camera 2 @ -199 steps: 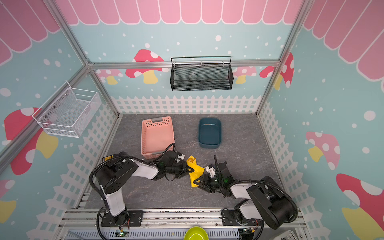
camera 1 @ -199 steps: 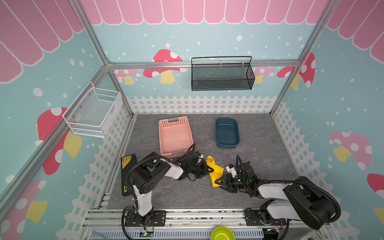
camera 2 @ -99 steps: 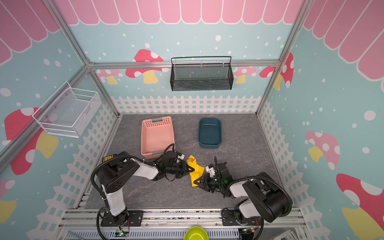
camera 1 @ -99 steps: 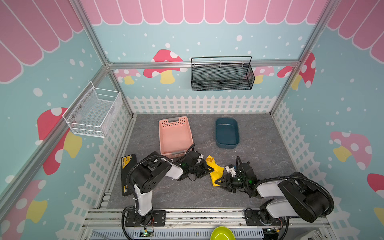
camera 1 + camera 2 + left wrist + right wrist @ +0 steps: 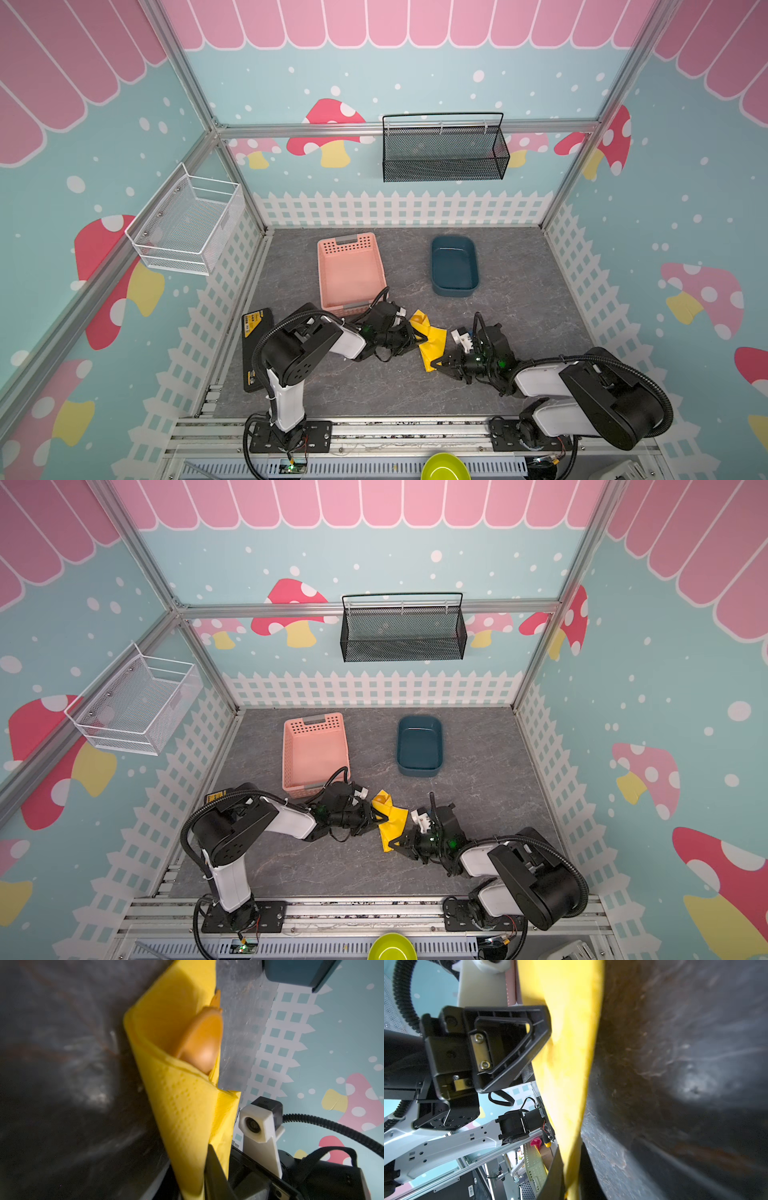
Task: Place the utensils on the paper napkin and roll it up
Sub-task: 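Lift the napkin cone upright with the left gripper while the right gripper holds its flap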
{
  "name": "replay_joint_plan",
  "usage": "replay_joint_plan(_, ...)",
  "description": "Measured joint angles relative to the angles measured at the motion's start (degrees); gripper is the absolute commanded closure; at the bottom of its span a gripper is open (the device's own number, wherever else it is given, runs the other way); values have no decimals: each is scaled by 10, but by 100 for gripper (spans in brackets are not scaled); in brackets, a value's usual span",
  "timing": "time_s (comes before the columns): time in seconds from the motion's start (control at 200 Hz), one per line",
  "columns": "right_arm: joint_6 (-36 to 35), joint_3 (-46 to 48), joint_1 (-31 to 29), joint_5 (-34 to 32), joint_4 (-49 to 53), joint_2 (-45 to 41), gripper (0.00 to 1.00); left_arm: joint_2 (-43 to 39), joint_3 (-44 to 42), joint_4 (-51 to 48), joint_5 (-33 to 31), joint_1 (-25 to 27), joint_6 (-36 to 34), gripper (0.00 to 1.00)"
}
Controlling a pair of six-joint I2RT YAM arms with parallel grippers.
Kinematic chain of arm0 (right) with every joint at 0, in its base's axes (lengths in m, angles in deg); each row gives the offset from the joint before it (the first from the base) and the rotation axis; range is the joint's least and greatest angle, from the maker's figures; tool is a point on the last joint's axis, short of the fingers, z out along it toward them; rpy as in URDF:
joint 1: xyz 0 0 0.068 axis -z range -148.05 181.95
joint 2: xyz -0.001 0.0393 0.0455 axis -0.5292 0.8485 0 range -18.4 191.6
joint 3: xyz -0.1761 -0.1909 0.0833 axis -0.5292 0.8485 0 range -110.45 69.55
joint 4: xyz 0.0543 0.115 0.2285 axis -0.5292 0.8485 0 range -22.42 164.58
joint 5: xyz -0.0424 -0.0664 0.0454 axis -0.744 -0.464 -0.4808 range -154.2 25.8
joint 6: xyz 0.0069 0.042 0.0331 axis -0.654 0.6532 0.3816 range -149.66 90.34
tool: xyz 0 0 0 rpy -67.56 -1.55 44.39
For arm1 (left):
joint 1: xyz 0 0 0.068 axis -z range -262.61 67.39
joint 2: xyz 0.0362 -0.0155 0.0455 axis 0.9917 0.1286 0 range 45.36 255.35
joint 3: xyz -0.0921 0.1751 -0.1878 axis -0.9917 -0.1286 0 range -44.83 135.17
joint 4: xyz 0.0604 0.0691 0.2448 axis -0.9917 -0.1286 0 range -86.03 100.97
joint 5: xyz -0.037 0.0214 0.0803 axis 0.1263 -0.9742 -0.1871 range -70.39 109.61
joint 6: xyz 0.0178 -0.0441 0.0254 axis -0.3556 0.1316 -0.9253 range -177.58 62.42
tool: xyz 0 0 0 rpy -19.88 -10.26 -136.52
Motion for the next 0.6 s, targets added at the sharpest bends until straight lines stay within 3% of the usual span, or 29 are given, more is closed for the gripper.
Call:
replay_joint_plan(0.325, -24, -16, 0, -49, 91, -126, 100, -104, 11, -84, -16, -7, -55, 57)
replay_joint_plan(0.6, -129, -122, 0, -113, 212, -238, 100, -263, 94, -221, -54, -28, -176, 53)
